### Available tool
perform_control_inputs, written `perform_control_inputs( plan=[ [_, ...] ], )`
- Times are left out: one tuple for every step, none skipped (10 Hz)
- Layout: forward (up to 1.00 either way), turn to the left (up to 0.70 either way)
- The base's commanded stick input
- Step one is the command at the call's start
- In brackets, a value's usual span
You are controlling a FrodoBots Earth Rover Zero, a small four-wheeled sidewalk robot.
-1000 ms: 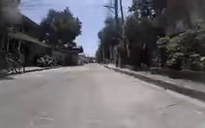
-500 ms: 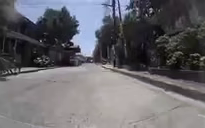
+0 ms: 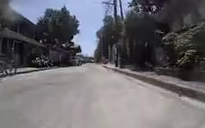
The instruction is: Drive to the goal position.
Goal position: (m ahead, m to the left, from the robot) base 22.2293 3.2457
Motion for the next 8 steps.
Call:
perform_control_inputs(
  plan=[
    [1.00, 0.01],
    [1.00, 0.01],
    [1.00, 0.01],
    [1.00, 0.01],
    [1.00, 0.01],
    [1.00, 0.01],
    [1.00, 0.01],
    [1.00, 0.01]
  ],
)
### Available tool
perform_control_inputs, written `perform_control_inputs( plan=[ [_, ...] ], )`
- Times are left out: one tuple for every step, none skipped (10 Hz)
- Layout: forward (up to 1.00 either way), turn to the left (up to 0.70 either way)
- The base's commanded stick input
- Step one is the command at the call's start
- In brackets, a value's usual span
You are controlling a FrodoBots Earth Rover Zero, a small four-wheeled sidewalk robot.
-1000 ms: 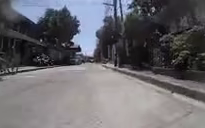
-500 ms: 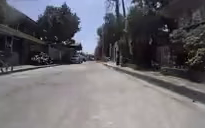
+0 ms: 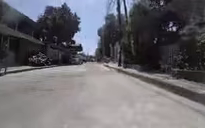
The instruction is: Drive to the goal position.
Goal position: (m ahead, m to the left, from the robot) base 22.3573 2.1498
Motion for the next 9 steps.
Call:
perform_control_inputs(
  plan=[
    [1.00, 0.01],
    [1.00, 0.01],
    [1.00, 0.01],
    [1.00, 0.01],
    [1.00, 0.01],
    [1.00, 0.01],
    [1.00, 0.01],
    [1.00, 0.01],
    [1.00, 0.01]
  ],
)
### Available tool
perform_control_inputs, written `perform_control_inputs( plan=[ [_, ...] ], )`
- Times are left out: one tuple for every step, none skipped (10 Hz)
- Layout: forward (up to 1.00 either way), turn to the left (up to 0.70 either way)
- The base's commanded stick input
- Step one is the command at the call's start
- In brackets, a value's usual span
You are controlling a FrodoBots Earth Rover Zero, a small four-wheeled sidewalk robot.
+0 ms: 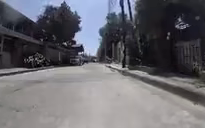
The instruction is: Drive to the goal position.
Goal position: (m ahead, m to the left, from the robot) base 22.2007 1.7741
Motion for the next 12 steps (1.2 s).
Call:
perform_control_inputs(
  plan=[
    [1.00, 0.01],
    [1.00, 0.01],
    [1.00, 0.01],
    [1.00, 0.01],
    [1.00, 0.01],
    [1.00, 0.01],
    [1.00, 0.01],
    [1.00, 0.01],
    [1.00, 0.01],
    [1.00, 0.01],
    [1.00, 0.01],
    [1.00, 0.01]
  ],
)
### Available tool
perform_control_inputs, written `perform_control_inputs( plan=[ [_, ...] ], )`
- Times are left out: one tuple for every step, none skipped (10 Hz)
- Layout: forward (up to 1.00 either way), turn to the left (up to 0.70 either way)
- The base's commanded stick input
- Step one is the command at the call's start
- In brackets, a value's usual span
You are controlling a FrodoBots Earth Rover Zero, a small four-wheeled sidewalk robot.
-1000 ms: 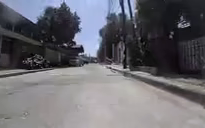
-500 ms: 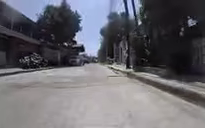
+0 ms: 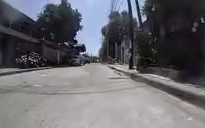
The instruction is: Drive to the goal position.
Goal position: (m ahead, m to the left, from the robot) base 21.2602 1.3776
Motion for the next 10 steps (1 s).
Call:
perform_control_inputs(
  plan=[
    [1.00, 0.01],
    [1.00, 0.01],
    [1.00, 0.01],
    [1.00, 0.01],
    [1.00, 0.01],
    [1.00, 0.01],
    [1.00, 0.01],
    [1.00, 0.01],
    [1.00, 0.01],
    [1.00, 0.01]
  ],
)
